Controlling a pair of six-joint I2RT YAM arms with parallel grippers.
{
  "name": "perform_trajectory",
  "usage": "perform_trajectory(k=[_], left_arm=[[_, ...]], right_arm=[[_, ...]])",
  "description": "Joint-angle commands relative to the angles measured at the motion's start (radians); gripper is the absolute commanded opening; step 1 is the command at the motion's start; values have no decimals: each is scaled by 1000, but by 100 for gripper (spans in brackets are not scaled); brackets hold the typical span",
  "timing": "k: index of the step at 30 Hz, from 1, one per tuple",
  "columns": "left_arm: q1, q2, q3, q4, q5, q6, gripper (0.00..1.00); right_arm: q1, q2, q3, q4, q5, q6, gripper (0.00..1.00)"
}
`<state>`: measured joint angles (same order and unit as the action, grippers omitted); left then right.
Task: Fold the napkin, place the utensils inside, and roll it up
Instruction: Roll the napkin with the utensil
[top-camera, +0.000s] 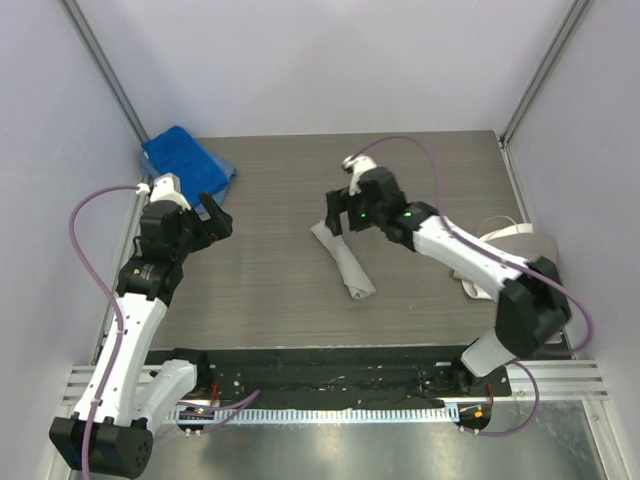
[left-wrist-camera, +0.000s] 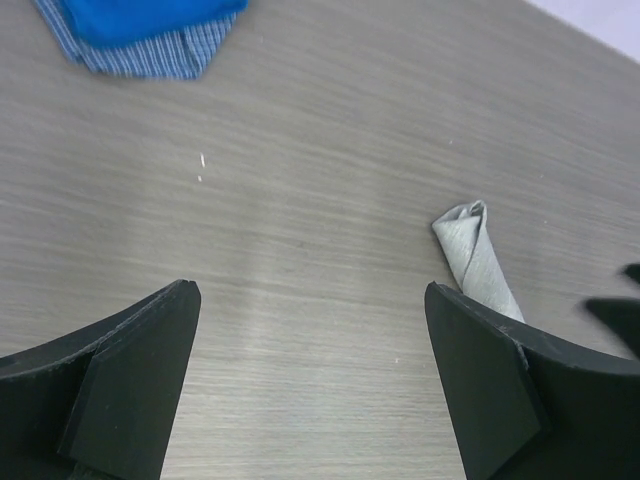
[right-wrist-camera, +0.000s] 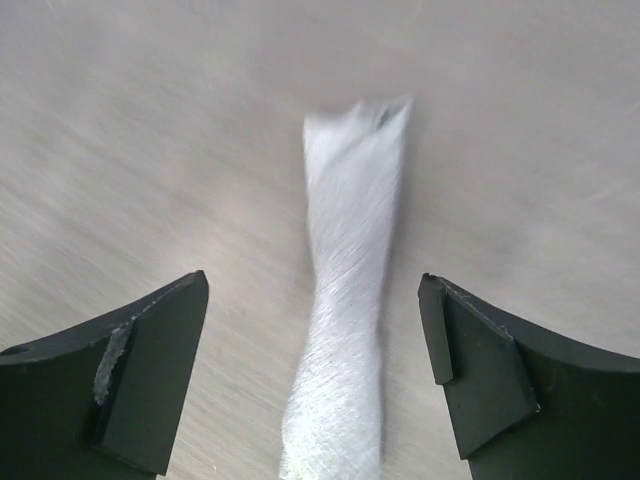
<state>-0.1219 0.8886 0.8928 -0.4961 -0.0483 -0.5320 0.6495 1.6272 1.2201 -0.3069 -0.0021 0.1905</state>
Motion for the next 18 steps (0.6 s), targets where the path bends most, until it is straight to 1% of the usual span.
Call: perform_trajectory(k=[1, 2, 5, 6, 8, 9, 13, 18], left_arm=[[7, -51, 43, -38, -27, 124, 100], [7, -60, 41, -39, -35, 128, 100], [7, -89, 20, -19, -33, 141, 100], [7, -100, 2, -9, -32, 142, 100], [7, -118, -14, 10, -16, 141, 100], [7, -137, -25, 25, -16, 142, 100], [7, -163, -32, 31, -22, 147, 100], [7, -143, -25, 16, -12, 142, 100]], right_arm=[[-106, -228, -131, 210, 63, 12, 96], [-155, -260, -164, 232, 71, 16, 97], [-217, -360, -270, 284, 112, 18, 97], [-224, -381, -319, 302, 123, 9, 97], [-235, -440, -359, 302, 164, 3, 98], [-243, -454, -390, 331, 177, 0, 99], [-255, -477, -432, 339, 191, 12, 100], [-257, -460, -447, 354, 179, 32, 100]])
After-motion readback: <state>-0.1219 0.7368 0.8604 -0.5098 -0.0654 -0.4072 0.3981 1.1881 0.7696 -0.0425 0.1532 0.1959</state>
